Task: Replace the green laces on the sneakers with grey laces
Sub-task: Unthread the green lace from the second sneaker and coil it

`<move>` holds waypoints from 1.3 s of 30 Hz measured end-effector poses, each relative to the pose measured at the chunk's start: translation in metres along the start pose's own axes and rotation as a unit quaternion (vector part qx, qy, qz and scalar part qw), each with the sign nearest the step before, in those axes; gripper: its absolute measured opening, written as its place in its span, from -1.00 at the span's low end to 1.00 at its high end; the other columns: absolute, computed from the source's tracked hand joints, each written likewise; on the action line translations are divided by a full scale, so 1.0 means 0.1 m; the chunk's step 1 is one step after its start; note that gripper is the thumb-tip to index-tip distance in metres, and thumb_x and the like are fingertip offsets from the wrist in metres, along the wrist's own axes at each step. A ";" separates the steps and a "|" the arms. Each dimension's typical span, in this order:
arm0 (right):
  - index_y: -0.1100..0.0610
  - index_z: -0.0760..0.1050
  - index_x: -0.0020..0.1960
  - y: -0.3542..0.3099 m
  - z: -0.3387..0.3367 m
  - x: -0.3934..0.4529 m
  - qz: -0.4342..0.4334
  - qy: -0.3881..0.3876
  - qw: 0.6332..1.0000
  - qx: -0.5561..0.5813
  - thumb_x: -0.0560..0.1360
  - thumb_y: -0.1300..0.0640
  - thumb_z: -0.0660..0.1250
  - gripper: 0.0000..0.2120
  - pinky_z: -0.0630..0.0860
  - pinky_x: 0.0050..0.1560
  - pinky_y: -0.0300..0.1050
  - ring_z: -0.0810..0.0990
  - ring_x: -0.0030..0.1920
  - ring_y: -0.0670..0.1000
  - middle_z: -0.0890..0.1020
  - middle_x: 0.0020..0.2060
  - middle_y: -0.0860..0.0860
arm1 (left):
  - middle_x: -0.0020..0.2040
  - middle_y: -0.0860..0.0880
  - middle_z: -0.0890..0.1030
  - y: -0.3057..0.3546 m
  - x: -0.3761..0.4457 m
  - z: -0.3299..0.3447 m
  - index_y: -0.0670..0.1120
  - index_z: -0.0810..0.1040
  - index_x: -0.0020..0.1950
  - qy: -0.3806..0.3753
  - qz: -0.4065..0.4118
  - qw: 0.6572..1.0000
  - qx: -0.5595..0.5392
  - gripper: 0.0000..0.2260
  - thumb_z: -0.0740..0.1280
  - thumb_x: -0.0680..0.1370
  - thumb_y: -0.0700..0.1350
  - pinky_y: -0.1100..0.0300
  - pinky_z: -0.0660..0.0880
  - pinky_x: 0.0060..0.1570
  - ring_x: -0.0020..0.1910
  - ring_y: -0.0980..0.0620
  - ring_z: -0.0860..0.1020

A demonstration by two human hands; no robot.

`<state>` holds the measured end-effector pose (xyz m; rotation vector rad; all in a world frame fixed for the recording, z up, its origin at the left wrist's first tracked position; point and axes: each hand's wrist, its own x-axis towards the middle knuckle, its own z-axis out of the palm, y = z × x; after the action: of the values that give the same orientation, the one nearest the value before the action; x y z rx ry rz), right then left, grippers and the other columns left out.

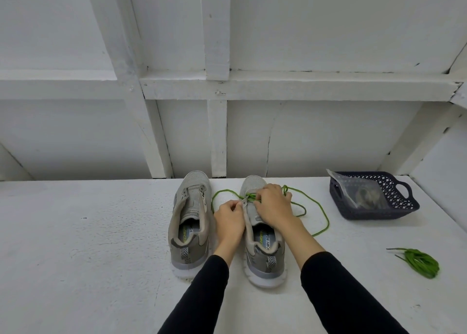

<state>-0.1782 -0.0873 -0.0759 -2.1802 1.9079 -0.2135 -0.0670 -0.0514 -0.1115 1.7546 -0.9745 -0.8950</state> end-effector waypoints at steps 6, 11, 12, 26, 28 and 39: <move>0.11 0.58 -0.20 0.06 0.00 0.02 0.031 0.014 0.936 0.351 0.53 0.14 0.31 -0.84 0.18 0.36 0.09 0.37 0.25 -0.06 0.53 -0.10 -0.19 | -0.13 -0.10 0.67 0.00 -0.01 -0.02 -0.13 0.68 -0.01 0.000 0.006 1.000 0.001 -0.80 0.27 0.61 -0.11 0.22 0.41 -0.17 -0.11 -0.05 0.60; 0.15 0.41 -0.15 0.20 -0.26 -0.09 0.083 0.054 0.568 0.817 0.63 0.24 0.15 -0.81 0.53 -0.03 -0.05 0.62 -0.13 0.08 0.64 -0.23 0.12 | -0.09 -0.09 0.68 0.01 -0.01 -0.02 -0.13 0.67 0.02 0.006 0.011 1.000 0.010 -0.81 0.27 0.61 -0.13 0.26 0.37 -0.14 -0.12 0.01 0.57; 0.15 0.39 -0.13 0.24 -0.30 -0.11 0.090 0.071 0.521 0.846 0.64 0.23 0.14 -0.82 0.53 -0.12 -0.10 0.58 -0.27 0.03 0.59 -0.32 0.09 | -0.08 -0.10 0.67 0.01 -0.01 -0.02 -0.14 0.67 0.03 0.005 0.011 1.000 0.009 -0.81 0.27 0.61 -0.13 0.26 0.37 -0.14 -0.12 0.02 0.56; 0.10 0.42 0.10 0.60 0.18 -0.34 0.119 0.119 0.985 -0.038 0.65 0.11 0.09 -0.84 0.28 -0.30 -0.13 0.47 -0.25 0.08 0.60 -0.10 0.05 | -0.10 -0.06 0.67 0.00 -0.01 0.01 -0.09 0.68 0.02 -0.001 0.003 1.000 0.000 -0.81 0.28 0.61 -0.10 0.21 0.44 -0.14 -0.10 -0.01 0.61; 0.08 0.39 0.20 0.54 0.24 -0.34 0.119 0.105 0.985 -0.071 0.62 0.17 0.13 -0.83 0.33 -0.24 -0.11 0.54 -0.09 0.07 0.55 0.02 0.05 | -0.10 -0.05 0.68 -0.01 -0.01 0.01 -0.09 0.68 0.02 -0.001 0.003 1.000 0.001 -0.81 0.28 0.61 -0.09 0.20 0.47 -0.12 -0.08 -0.02 0.61; -0.02 0.48 0.01 0.32 -0.16 -0.13 0.085 0.106 0.952 0.273 0.52 0.15 0.22 -0.88 0.18 0.06 -0.04 0.47 0.03 -0.01 0.56 0.00 -0.11 | -0.11 -0.05 0.67 -0.04 0.02 0.02 -0.10 0.67 0.02 0.005 0.006 1.000 0.000 -0.82 0.28 0.61 -0.10 0.22 0.44 -0.12 -0.09 -0.01 0.61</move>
<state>-0.2152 -0.0795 -0.0686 -1.6702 1.8412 -0.8597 -0.0672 -0.0526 -0.1161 1.7499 -0.9775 -0.8790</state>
